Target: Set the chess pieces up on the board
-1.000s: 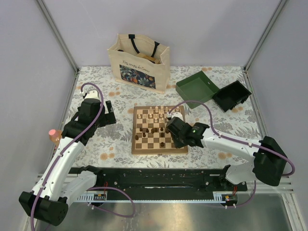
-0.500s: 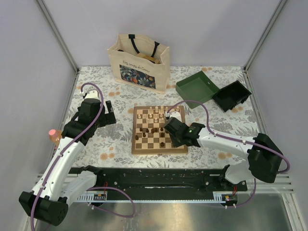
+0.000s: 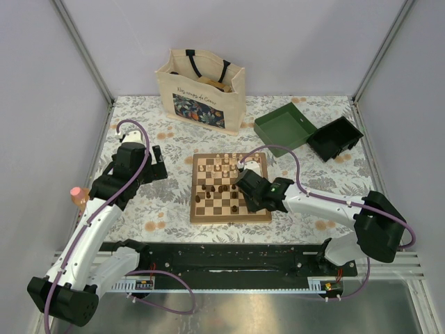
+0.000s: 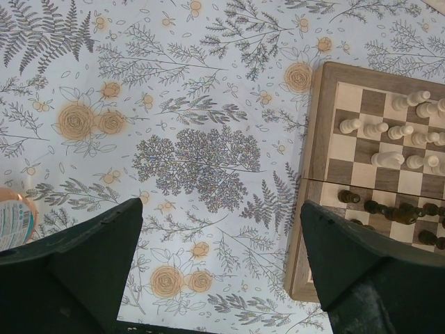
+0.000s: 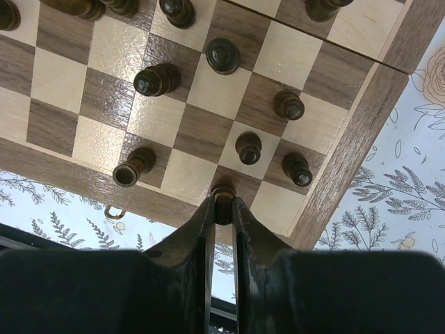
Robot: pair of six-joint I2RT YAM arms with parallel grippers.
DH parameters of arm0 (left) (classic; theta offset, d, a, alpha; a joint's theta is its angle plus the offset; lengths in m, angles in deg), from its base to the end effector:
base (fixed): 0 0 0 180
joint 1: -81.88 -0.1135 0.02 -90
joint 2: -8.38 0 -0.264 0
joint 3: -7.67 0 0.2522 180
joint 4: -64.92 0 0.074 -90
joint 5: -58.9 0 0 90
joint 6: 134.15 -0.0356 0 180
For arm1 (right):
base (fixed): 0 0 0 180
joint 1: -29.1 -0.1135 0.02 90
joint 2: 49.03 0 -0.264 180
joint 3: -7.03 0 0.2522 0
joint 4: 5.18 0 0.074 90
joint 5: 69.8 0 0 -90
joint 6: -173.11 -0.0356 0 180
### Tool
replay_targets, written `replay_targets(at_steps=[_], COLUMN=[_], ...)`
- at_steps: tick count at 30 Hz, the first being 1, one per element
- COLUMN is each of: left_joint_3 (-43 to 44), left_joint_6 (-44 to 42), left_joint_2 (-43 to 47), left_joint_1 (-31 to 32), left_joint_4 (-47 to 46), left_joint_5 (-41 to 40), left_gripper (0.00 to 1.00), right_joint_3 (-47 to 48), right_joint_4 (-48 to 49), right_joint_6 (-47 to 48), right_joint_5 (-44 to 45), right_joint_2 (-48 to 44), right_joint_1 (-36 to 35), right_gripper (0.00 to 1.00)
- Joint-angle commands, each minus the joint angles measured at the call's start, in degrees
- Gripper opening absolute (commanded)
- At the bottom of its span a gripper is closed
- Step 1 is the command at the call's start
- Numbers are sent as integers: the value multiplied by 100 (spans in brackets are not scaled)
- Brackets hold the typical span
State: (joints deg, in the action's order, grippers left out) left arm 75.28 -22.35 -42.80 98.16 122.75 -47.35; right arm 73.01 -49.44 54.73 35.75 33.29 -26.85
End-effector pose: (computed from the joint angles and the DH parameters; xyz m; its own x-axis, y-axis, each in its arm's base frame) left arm 0.1732 -0.0402 0.3190 -0.6145 -0.1920 -0.7652 -0.1729 0.9791 -0.1067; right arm 0.1646 0.2266 0.2098 -0.7736 -0.3269 -0.5429 -0.4056 0.9136 0.0279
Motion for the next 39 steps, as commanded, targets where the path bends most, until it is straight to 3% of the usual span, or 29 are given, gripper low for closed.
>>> replay_targets(at_steps=[1,12,14,20,33,39], left_joint_3=[-6,-6,-6,-14,-14,-14], left_joint_6=[-80,-80,-71,-80,-80,-71], left_joint_2=[20,11,20,20,47,55], left_joint_1=[-10,-10,-27,-10,-10,-10], left_joint_4=[-92,-83,-92,-92,-92,-92], left_joint_5=[-150,-141,-159,-159,-150,-133], left_gripper=[99,99,99,99,99,99], right_joint_3=[16,-151,-152,-99,358,630], right_joint_4=[176,80,132,123,114,212], right_joint_6=[-141,-141,-150,-150,96,228], right_joint_5=[27,45,27,0,-210,-597], right_joint_2=[-15,-199,-85,-155,-691,-253], right_joint_1=[-48,-57,-57,-57,-57,-171], right_gripper=[15,13,15,35,48,53])
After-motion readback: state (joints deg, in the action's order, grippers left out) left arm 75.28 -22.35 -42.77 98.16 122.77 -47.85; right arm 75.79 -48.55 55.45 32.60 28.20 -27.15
